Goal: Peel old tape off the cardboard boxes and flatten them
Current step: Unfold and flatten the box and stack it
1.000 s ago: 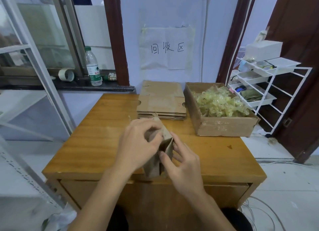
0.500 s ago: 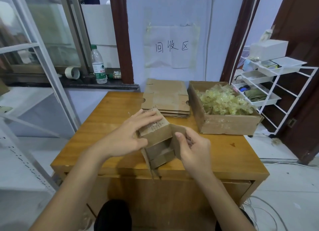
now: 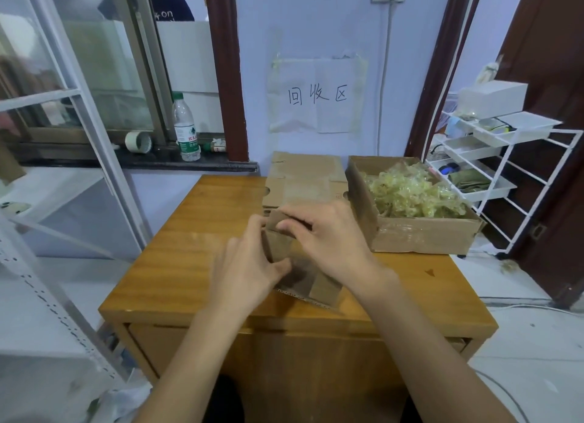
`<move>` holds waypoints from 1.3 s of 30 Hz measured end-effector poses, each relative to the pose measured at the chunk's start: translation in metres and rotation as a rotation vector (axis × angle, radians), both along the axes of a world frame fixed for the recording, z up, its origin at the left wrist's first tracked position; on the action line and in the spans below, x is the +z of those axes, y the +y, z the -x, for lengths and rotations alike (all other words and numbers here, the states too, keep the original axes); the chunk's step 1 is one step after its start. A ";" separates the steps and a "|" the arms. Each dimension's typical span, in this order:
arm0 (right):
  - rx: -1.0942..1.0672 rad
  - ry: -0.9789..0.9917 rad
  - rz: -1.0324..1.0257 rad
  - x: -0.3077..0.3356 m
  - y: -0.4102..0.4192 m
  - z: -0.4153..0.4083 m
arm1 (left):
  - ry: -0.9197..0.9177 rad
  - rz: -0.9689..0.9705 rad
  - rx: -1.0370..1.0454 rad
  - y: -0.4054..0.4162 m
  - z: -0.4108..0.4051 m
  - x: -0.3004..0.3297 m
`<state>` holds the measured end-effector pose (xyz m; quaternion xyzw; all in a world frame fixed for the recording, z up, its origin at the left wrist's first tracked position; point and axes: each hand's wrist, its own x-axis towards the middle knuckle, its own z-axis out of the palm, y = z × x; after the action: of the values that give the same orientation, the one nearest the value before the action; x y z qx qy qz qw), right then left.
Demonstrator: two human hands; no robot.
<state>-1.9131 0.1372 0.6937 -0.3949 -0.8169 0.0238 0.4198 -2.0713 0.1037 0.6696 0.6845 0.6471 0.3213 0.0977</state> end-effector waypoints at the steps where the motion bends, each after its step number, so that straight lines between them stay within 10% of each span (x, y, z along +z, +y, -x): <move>1: -0.012 -0.039 -0.040 -0.001 0.002 0.001 | -0.040 -0.006 0.001 -0.001 -0.001 -0.004; 7: -0.171 -0.061 -0.593 -0.031 0.014 -0.014 | -0.430 0.083 -0.058 0.005 0.010 -0.020; 13: -0.384 -0.085 -0.672 -0.059 0.021 -0.034 | -0.340 0.065 -0.041 0.016 0.020 -0.035; 25: -0.320 0.107 0.126 -0.091 0.012 -0.056 | -0.505 0.231 -0.117 0.021 0.018 -0.040; 35: -0.389 0.217 0.211 -0.082 0.022 -0.051 | -0.499 0.246 -0.217 0.020 0.019 -0.031; 39: -0.315 0.256 0.202 -0.083 0.014 -0.055 | -0.909 0.394 -0.093 0.026 0.014 -0.034</move>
<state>-1.8582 0.1511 0.6107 -0.5515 -0.6786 0.0898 0.4769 -2.0850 0.1293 0.6358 0.4720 0.5561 0.4539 0.5118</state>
